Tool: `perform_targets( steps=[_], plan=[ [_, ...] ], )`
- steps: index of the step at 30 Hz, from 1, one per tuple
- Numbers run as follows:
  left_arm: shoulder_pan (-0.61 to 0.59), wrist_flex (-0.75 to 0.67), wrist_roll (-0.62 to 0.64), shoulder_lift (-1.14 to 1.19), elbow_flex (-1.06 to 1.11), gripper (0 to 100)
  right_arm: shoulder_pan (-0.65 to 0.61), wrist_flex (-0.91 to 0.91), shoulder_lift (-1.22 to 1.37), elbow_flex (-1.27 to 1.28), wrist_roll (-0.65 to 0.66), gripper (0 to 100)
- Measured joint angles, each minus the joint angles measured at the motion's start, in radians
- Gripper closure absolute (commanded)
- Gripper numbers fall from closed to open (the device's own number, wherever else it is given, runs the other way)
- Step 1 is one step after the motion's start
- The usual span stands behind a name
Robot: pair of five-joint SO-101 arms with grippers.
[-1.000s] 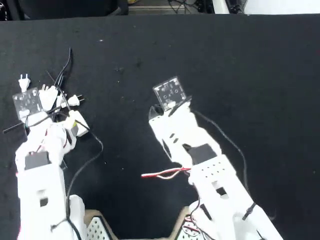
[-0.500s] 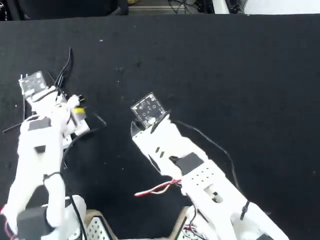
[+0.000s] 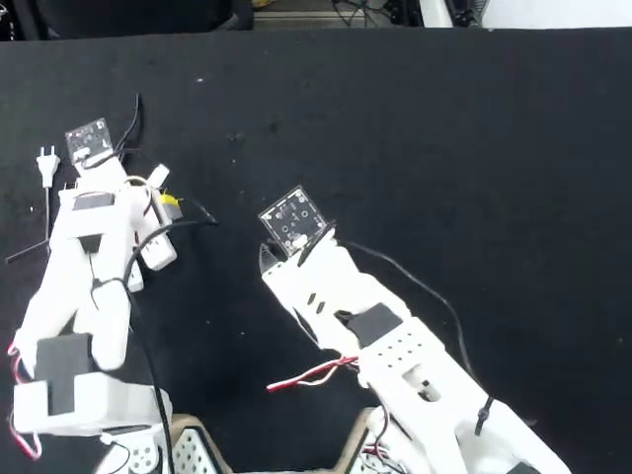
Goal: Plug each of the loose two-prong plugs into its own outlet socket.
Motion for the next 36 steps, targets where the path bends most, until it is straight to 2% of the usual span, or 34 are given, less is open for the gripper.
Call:
perform_targets(
  steps=[10, 19, 21, 25, 26, 28, 31, 36],
  plan=[
    [-0.100, -0.002, 0.000, 0.052, -0.012, 72, 0.000, 0.000, 0.000, 0.000, 0.051, 98.6],
    [-0.106, 0.000, 0.000, 0.052, -0.008, 72, 0.000, 0.000, 0.000, 0.000, 0.060, 98.6],
    [-0.106, 0.023, 0.000, 0.052, -0.009, 77, 0.000, 0.000, 0.000, 0.000, 0.060, 98.6],
    [-0.106, 0.129, 0.000, 0.060, -0.052, 96, 0.000, 0.000, 0.000, 0.000, 0.060, 98.6],
    [-0.103, 0.144, 0.000, 0.061, -0.060, 98, 0.000, 0.000, 0.000, 0.000, 0.060, 98.6],
    [-0.081, 0.160, 0.000, 0.061, -0.066, 94, 0.000, 0.000, 0.000, 0.000, 0.060, 98.6],
    [-0.051, 0.167, 0.000, 0.061, -0.068, 97, 0.000, 0.000, 0.000, 0.000, 0.060, 98.6],
    [0.014, 0.218, 0.000, 0.061, -0.083, 97, 0.000, 0.000, 0.000, 0.000, 0.060, 98.6]
  ],
)
